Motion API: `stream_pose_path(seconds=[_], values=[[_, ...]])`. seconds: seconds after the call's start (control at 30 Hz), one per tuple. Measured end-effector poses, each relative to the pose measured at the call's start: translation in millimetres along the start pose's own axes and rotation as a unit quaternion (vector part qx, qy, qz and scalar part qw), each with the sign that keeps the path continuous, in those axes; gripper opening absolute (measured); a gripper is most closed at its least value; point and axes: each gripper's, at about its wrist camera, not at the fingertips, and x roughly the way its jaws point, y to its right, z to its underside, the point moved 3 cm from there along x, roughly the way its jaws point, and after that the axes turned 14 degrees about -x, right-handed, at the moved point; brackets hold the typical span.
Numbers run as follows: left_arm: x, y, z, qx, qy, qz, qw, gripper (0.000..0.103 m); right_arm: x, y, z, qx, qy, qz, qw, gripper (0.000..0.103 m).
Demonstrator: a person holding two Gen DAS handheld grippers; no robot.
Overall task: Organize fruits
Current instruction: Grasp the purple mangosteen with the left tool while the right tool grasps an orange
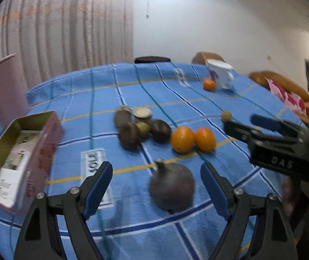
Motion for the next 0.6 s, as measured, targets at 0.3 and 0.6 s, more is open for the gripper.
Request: stream_pose_path(seconds=[0.3, 0.6], values=[[18.1, -3.9, 3.0, -0.029, -0.04, 0.044, 0.9978, 0.053, 28.7, -19.1, -4.9, -0.035, -0.044, -0.06, 0.997, 0.06], [18.6, 1.1, 3.5, -0.012, -0.038, 0.055, 0.9977, 0.051, 55.6, -30.0, 0.1, -0.05, -0.09, -0.094, 0.99, 0.037]])
